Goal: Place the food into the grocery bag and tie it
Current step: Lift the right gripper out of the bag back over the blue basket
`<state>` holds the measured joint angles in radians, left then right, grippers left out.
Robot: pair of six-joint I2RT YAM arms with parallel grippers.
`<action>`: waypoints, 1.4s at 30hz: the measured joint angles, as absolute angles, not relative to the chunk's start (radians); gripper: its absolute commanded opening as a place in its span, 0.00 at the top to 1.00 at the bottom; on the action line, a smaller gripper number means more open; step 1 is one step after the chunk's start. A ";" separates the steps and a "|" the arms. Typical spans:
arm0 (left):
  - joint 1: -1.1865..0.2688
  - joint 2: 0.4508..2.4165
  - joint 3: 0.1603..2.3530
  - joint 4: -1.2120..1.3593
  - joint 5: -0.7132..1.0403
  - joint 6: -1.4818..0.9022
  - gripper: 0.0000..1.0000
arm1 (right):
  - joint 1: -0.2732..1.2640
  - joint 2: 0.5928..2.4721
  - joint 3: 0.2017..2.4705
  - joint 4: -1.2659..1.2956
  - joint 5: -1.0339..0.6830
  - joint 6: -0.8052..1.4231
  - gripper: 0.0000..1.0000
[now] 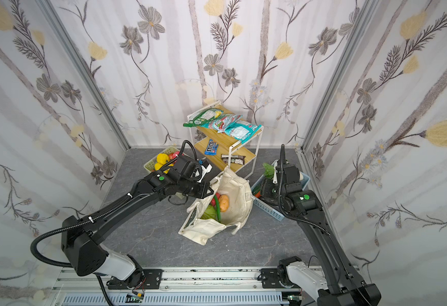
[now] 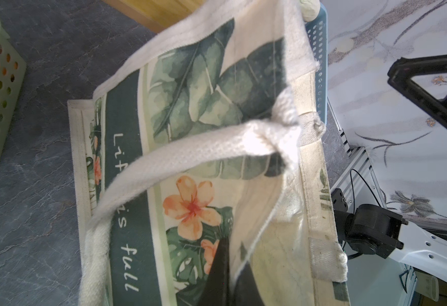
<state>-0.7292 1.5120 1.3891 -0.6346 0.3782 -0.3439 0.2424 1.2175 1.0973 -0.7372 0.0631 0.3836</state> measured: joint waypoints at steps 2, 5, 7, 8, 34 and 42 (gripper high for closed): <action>-0.729 1.512 1.390 -0.635 0.378 -0.344 1.00 | 0.213 1.251 1.092 -0.748 0.126 0.360 0.35; -0.729 1.512 1.390 -0.635 0.378 -0.344 1.00 | 0.174 1.316 1.089 -0.759 0.229 0.329 0.35; -0.729 1.512 1.390 -0.636 0.378 -0.343 1.00 | 0.148 1.361 1.089 -0.758 0.284 0.307 0.35; -0.729 1.512 1.390 -0.636 0.378 -0.343 1.00 | 0.134 1.385 1.089 -0.757 0.310 0.296 0.35; -0.727 1.515 1.375 -0.630 0.386 -0.348 1.00 | 0.004 1.661 1.068 -0.511 0.413 0.101 0.35; -0.727 1.530 1.390 -0.632 0.396 -0.348 1.00 | -0.021 1.713 1.070 -0.471 0.398 0.058 0.35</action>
<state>-0.7273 1.5299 1.3903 -0.6315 0.3962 -0.3477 -0.0212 1.7130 1.0698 -0.4709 0.3981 0.0578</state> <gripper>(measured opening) 0.050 0.654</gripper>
